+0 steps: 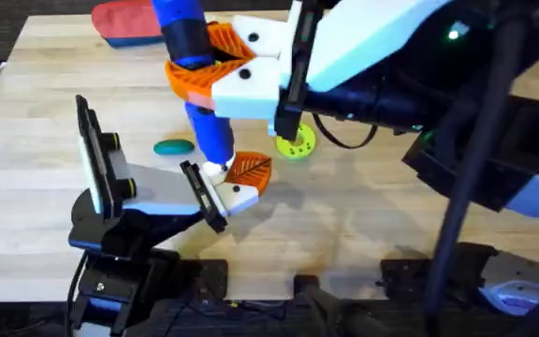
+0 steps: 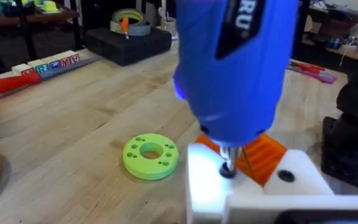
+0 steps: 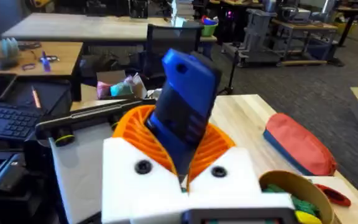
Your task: Pick up the gripper from the table and insert it into the empty holder that is missing its gripper. Then pick up a screw, insert it into the mounting hole, and use the screwdriver to tighten it. Finally, clean up the table by picking up the vegetable and placing it into the bucket.
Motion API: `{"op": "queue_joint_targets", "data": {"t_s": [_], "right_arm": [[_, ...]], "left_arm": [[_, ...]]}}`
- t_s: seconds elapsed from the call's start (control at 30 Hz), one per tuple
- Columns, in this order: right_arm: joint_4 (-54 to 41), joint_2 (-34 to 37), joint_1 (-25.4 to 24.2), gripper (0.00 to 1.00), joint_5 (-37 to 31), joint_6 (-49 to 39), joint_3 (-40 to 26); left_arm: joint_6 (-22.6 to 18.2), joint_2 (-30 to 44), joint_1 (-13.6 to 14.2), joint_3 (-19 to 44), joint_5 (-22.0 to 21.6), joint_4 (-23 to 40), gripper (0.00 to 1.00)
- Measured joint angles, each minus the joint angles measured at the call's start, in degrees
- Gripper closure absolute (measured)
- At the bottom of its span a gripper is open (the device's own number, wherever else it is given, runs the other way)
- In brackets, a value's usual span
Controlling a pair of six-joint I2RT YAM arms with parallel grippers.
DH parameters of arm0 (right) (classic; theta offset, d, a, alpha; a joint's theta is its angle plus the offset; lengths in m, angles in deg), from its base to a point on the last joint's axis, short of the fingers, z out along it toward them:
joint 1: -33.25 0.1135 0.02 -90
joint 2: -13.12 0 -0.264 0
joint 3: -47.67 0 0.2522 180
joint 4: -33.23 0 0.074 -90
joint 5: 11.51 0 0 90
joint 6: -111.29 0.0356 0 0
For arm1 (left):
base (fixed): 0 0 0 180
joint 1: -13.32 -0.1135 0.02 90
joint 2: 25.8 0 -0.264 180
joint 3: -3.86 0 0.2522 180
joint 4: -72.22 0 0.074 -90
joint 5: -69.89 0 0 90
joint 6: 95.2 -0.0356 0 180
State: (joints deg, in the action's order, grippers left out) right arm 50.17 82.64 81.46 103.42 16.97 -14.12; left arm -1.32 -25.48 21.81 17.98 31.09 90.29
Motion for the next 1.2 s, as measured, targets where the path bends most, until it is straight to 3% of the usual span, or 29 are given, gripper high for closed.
{"op": "queue_joint_targets", "data": {"t_s": [1.2], "right_arm": [[2.1,0.6,-0.7,0.996,0.0,1.0,0.0]], "left_arm": [[0.0,0.0,0.0,0.0,0.0,0.0,0.995]]}}
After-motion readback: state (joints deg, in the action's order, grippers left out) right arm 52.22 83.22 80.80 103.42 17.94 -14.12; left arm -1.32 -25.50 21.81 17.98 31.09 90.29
